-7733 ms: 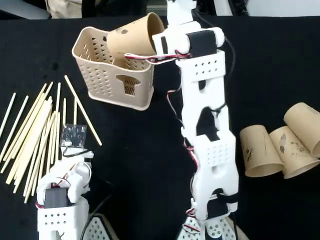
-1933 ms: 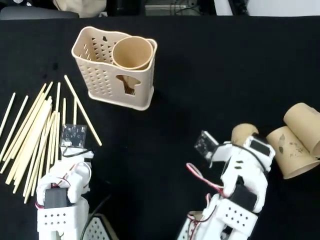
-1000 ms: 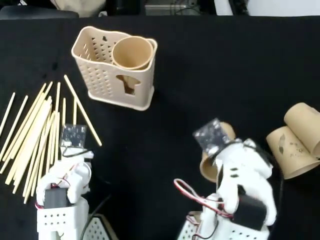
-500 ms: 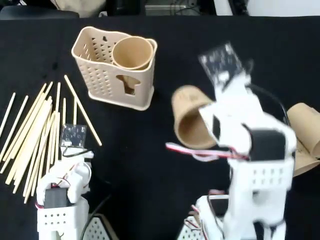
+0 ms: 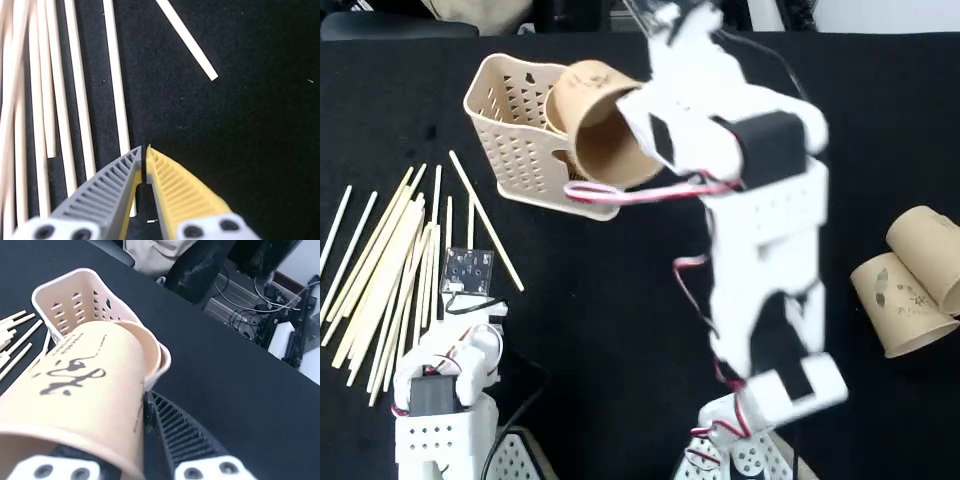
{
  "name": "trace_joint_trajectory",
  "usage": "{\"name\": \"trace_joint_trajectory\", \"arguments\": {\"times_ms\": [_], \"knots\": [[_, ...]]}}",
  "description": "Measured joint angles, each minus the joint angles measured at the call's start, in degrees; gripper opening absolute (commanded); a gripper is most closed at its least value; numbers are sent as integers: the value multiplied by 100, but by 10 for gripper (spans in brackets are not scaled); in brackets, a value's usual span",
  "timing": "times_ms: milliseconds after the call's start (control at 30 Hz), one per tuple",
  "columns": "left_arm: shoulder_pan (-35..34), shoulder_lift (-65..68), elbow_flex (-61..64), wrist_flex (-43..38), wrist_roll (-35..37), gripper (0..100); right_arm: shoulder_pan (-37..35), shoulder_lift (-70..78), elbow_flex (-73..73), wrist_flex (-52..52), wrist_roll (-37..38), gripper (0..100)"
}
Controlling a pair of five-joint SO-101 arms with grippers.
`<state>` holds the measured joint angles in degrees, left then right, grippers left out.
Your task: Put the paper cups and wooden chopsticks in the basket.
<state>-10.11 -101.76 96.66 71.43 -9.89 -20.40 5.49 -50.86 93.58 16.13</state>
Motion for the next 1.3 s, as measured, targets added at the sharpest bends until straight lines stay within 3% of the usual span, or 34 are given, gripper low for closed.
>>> {"name": "trace_joint_trajectory", "arguments": {"times_ms": [500, 833, 1133, 1300], "knots": [[0, 0, 0, 0, 0, 30, 9, 2295, -1785, 0, 0, 17], [0, 0, 0, 0, 0, 30, 9, 2347, -1793, 281, 0, 302], [0, 0, 0, 0, 0, 30, -18, 2347, -1793, -141, 0, 311], [0, 0, 0, 0, 0, 30, -492, 2347, -1793, -712, -9, 306]]}}
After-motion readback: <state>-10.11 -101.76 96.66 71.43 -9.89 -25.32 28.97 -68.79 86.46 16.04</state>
